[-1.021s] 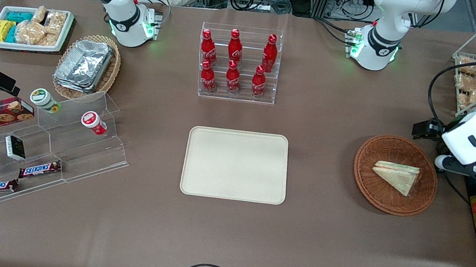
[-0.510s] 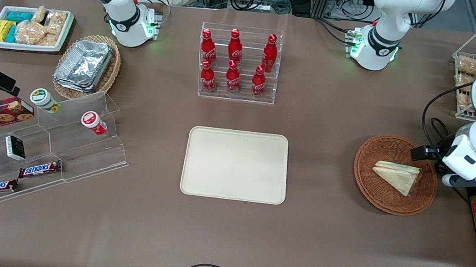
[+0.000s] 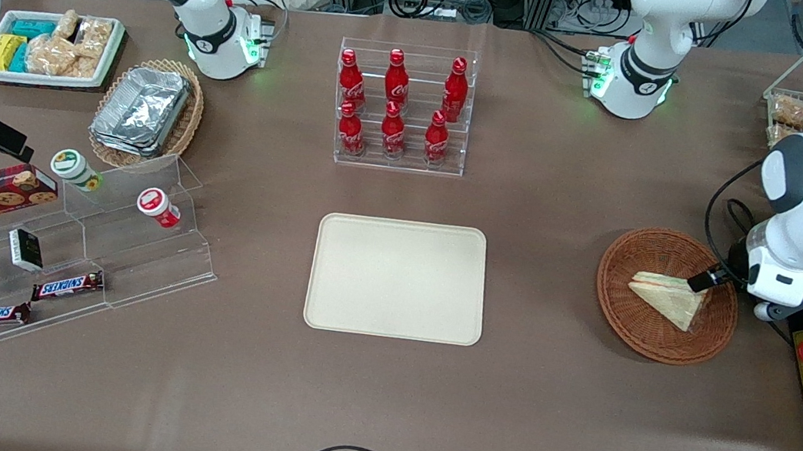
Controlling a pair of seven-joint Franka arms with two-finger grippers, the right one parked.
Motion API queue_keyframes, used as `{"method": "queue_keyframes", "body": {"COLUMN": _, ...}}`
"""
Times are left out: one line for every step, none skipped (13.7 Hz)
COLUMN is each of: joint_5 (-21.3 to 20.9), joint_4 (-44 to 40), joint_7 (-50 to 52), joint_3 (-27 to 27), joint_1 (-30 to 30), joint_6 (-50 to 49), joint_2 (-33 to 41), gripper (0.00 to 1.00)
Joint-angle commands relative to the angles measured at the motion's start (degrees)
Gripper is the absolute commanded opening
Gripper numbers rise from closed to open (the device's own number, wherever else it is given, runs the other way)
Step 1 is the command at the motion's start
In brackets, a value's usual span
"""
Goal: Place sandwich from basket to tray
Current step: 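Move the left gripper over the wrapped sandwich in the wicker basket, then lower the left gripper and close it on the wrapped sandwich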
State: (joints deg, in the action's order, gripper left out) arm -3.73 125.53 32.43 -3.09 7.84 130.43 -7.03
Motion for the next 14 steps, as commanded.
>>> {"method": "queue_keyframes", "body": {"joint_5": -0.4, "joint_4": 0.24, "joint_7": 5.18, "joint_3": 0.1, "joint_1": 0.07, "joint_6": 3.94, "joint_2": -3.33, "gripper": 1.0}}
{"method": "queue_keyframes", "body": {"joint_5": -0.4, "joint_4": 0.07, "joint_7": 5.53, "joint_3": 0.45, "joint_1": 0.25, "joint_6": 4.04, "joint_2": -4.21, "gripper": 1.0}}
{"method": "queue_keyframes", "body": {"joint_5": -0.4, "joint_4": -0.02, "joint_7": 5.54, "joint_3": 2.36, "joint_1": 0.07, "joint_6": 4.04, "joint_2": -4.92, "gripper": 1.0}}
{"method": "queue_keyframes", "body": {"joint_5": -0.4, "joint_4": 0.15, "joint_7": 5.54, "joint_3": 3.17, "joint_1": 0.07, "joint_6": 4.22, "joint_2": -5.36, "gripper": 1.0}}
{"method": "queue_keyframes", "body": {"joint_5": -0.4, "joint_4": 0.07, "joint_7": 5.71, "joint_3": 3.26, "joint_1": 0.07, "joint_6": 4.3, "joint_2": -6.15, "gripper": 1.0}}
{"method": "queue_keyframes", "body": {"joint_5": -0.4, "joint_4": 0.06, "joint_7": 6.58, "joint_3": 3.26, "joint_1": 0.07, "joint_6": 4.48, "joint_2": -6.85, "gripper": 1.0}}
{"method": "queue_keyframes", "body": {"joint_5": -0.4, "joint_4": -0.02, "joint_7": 7.64, "joint_3": 3.26, "joint_1": 0.07, "joint_6": 5.09, "joint_2": -7.9, "gripper": 1.0}}
{"method": "queue_keyframes", "body": {"joint_5": -0.4, "joint_4": 0.06, "joint_7": 9.39, "joint_3": 3.26, "joint_1": 0.07, "joint_6": 5.88, "joint_2": -8.61, "gripper": 1.0}}
{"method": "queue_keyframes", "body": {"joint_5": -0.4, "joint_4": 0.06, "joint_7": 11.58, "joint_3": 3.26, "joint_1": -0.28, "joint_6": 5.97, "joint_2": -9.14, "gripper": 1.0}}
{"method": "queue_keyframes", "body": {"joint_5": -0.49, "joint_4": 0.06, "joint_7": 13.43, "joint_3": 3.18, "joint_1": -0.63, "joint_6": 6.06, "joint_2": -9.75, "gripper": 1.0}}
{"method": "queue_keyframes", "body": {"joint_5": -0.49, "joint_4": -0.11, "joint_7": 14.49, "joint_3": 3.17, "joint_1": -1.15, "joint_6": 6.5, "joint_2": -10.28, "gripper": 1.0}}
{"method": "queue_keyframes", "body": {"joint_5": -0.49, "joint_4": -0.28, "joint_7": 15.02, "joint_3": 3.17, "joint_1": -1.33, "joint_6": 6.68, "joint_2": -11.16, "gripper": 1.0}}
{"method": "queue_keyframes", "body": {"joint_5": -0.23, "joint_4": -0.55, "joint_7": 15.2, "joint_3": 3.09, "joint_1": -1.42, "joint_6": 7.03, "joint_2": -11.69, "gripper": 1.0}}
{"method": "queue_keyframes", "body": {"joint_5": -0.23, "joint_4": -1.42, "joint_7": 16.6, "joint_3": 2.91, "joint_1": -1.6, "joint_6": 7.03, "joint_2": -11.87, "gripper": 1.0}}
